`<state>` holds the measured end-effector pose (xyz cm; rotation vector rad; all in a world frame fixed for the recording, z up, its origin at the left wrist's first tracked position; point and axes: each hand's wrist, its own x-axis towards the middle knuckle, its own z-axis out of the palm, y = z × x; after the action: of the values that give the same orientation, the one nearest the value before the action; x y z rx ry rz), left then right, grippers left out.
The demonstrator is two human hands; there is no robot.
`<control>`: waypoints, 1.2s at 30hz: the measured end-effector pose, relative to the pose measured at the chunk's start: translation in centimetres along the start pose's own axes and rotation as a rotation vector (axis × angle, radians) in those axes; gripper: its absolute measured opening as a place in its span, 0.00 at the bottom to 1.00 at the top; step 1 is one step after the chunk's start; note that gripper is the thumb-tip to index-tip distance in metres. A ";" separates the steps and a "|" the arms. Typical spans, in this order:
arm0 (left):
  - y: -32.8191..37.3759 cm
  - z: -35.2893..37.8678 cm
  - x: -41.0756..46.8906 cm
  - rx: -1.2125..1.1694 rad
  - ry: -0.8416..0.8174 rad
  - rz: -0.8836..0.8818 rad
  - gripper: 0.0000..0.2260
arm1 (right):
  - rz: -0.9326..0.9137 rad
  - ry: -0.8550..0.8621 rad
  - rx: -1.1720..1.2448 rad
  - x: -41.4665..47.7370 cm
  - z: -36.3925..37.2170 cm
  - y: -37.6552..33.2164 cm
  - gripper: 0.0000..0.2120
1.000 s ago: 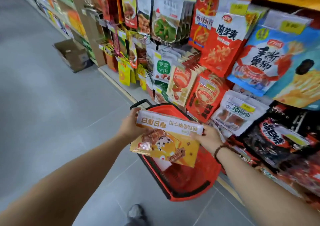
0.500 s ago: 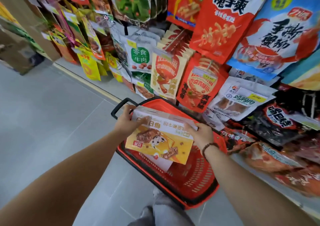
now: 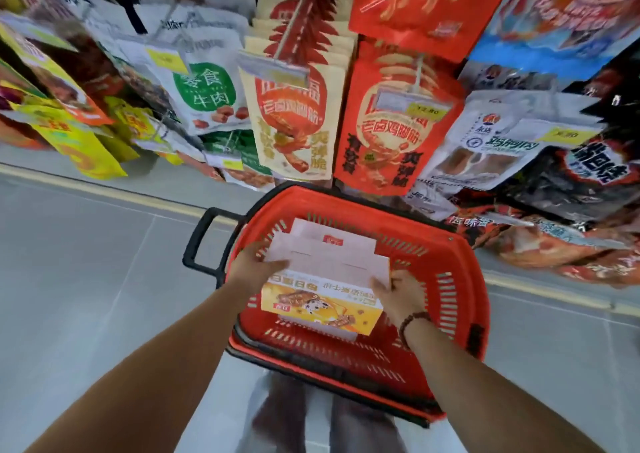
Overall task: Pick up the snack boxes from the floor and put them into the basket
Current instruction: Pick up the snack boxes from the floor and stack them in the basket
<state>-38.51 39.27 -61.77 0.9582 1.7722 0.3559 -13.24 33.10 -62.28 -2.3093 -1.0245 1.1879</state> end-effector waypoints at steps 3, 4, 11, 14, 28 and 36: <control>-2.6 1.0 2.7 0.046 -0.036 0.004 0.32 | 0.067 0.013 0.023 1.4 3.4 2.7 0.12; -3.4 1.3 3.5 0.053 -0.036 -0.002 0.31 | 0.085 0.023 0.040 1.7 4.2 3.2 0.13; -8.8 4.5 8.3 -0.025 -0.031 0.035 0.29 | 0.029 0.058 0.017 3.9 8.0 5.3 0.43; -10.3 5.8 10.1 -0.054 -0.044 0.067 0.31 | 0.038 0.100 0.005 5.3 9.4 6.6 0.47; -10.1 8.2 12.4 0.090 -0.044 0.124 0.32 | 0.095 -0.051 -0.119 9.4 10.6 8.2 0.44; -8.9 8.3 13.1 0.196 -0.094 0.091 0.34 | 0.092 -0.110 -0.225 9.5 10.0 8.0 0.43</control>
<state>-36.81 41.73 -79.44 1.1786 1.7034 0.1932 -14.09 34.49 -78.12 -2.5105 -1.1544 1.3085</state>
